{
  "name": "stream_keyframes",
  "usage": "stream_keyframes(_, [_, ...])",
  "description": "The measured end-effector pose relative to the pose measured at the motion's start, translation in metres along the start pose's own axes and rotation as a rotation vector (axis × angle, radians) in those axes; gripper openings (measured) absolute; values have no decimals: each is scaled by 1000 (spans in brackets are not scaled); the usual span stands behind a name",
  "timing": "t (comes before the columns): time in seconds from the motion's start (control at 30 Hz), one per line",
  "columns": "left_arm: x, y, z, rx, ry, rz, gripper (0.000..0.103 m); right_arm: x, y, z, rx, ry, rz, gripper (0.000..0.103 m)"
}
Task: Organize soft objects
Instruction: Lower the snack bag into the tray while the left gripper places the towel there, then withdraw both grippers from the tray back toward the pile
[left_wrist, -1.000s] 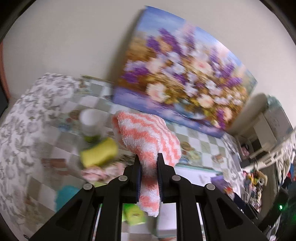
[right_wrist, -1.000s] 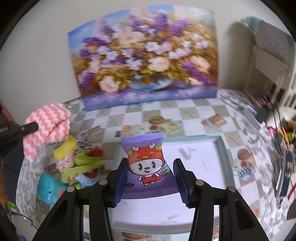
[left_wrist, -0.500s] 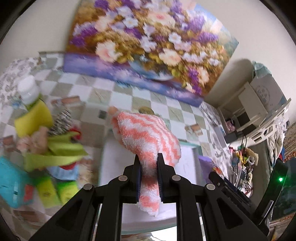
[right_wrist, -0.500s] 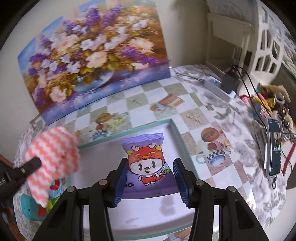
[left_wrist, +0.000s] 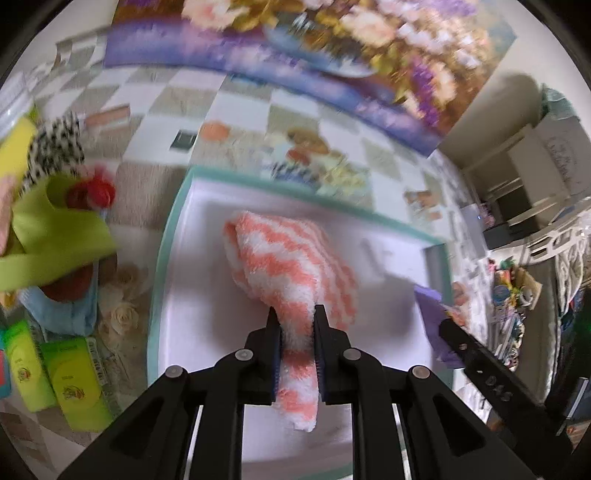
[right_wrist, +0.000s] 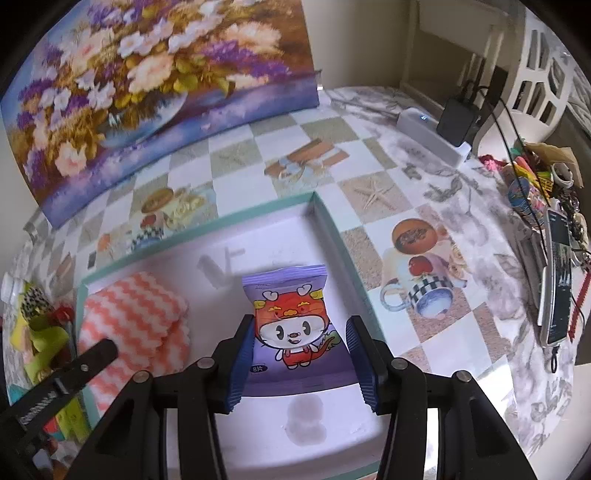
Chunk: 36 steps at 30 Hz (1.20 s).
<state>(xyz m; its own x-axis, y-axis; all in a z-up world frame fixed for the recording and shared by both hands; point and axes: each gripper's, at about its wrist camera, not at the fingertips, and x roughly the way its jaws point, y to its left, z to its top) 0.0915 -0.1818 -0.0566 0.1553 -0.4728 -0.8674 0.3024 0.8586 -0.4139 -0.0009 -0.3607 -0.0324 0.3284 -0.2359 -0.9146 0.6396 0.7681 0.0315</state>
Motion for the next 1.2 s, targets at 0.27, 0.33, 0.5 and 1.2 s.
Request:
stream_keyframes(0.27, [14,8,-4,6,31,30,17,18,4,-7,-6,69,-14,53])
stream_keyframes(0.33, [16,9,-3,5,36,33,22,20,4,-7,-9,77,-15,53])
stream_keyframes(0.5, [14,10,-1,-10,51,37,44,14,9,-6,-39,76,-32,64])
stream_keyframes(1.2, [-38,7,14,35,-112,156,92,-21,15,1,-57,42,-19,103])
